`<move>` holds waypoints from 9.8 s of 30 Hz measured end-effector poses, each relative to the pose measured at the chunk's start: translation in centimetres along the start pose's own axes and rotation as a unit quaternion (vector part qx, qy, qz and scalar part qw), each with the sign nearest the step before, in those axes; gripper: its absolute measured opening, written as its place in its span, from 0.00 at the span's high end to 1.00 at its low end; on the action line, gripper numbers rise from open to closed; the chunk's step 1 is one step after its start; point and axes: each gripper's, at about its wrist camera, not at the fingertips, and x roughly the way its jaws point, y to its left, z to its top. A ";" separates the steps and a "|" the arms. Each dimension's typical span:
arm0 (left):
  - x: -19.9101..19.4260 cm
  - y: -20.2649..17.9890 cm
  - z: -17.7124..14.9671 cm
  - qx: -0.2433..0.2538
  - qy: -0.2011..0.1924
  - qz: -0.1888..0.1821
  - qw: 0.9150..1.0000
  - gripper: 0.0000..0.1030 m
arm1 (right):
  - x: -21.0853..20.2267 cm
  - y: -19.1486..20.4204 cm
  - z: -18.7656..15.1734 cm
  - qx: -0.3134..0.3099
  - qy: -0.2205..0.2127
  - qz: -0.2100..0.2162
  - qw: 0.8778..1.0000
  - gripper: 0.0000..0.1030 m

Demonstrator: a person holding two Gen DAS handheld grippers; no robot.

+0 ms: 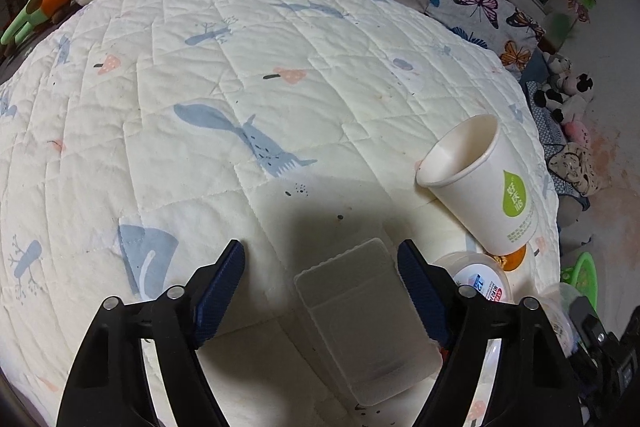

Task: Collect trash
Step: 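Grasp the clear plastic box with the left tool while the right tool grasps the clear lid, then carry the box and lid to the green basket and open both tools, then grasp the berry-print yogurt tub with the left tool while the right tool grasps a clear cup, then carry the yogurt tub and clear cup to the green basket and release both, then move both tools back to the bed toward the paper cup and orange peel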

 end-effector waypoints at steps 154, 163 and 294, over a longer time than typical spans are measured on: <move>-4.8 -1.1 -3.6 0.176 -0.039 -0.114 0.977 0.37 | 2.3 4.2 -5.2 -0.146 -0.009 -0.085 0.986 0.45; -3.9 -5.5 -5.5 0.291 -0.041 -0.107 0.950 0.20 | -1.6 2.7 -4.8 -0.131 -0.040 -0.099 0.986 0.45; -5.3 -13.1 -2.2 0.317 -0.100 -0.132 0.934 0.11 | -11.4 -5.3 -3.9 -0.081 -0.093 -0.181 0.976 0.40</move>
